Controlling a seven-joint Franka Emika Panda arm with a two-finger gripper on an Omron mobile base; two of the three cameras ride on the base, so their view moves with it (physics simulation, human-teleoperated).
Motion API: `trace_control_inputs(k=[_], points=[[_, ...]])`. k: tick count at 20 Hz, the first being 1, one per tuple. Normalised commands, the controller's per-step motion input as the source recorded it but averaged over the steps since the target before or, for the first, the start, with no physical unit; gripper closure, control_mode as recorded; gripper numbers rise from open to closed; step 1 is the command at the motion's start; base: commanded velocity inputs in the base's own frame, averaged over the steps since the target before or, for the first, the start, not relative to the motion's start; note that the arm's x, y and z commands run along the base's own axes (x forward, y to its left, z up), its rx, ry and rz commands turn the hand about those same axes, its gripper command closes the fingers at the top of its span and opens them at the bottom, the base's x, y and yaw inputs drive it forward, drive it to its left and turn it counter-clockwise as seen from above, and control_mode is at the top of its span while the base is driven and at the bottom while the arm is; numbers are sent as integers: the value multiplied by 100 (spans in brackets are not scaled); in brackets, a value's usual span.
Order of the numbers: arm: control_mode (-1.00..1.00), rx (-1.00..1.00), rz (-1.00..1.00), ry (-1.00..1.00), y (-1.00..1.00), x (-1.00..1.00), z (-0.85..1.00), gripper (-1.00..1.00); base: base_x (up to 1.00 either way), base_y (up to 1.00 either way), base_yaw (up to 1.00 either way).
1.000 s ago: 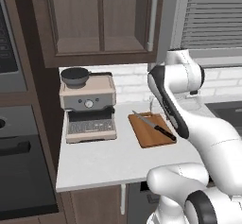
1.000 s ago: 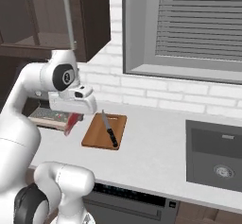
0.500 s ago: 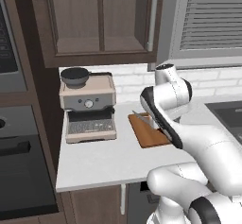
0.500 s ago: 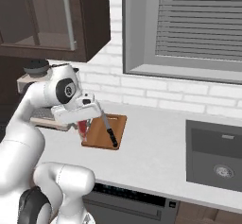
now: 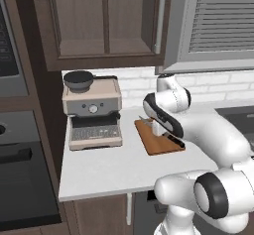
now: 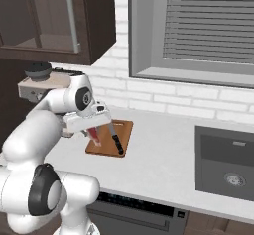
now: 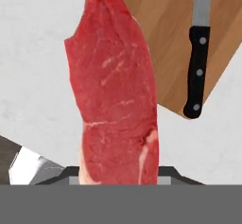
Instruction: Pick up the knife from the drawer and place it on the cutting board. Then place the meat from the plate to the cutting board.
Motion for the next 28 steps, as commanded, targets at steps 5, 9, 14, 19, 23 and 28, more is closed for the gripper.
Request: trace_control_inputs(k=[5,9,14,19,23,28], points=[[-100,5,7,1,0,56,-51,100,0,0,0],[-100,6,4,6,0,67,-54,100,0,0,0],[-100,4,1,10,0,55,-43,100,0,0,0],[-100,0,0,1,0,30,-34,100,0,0,0],[-100,0,0,0,0,10,-26,100,0,0,0],[-100,0,0,0,0,0,-32,100,0,0,0]])
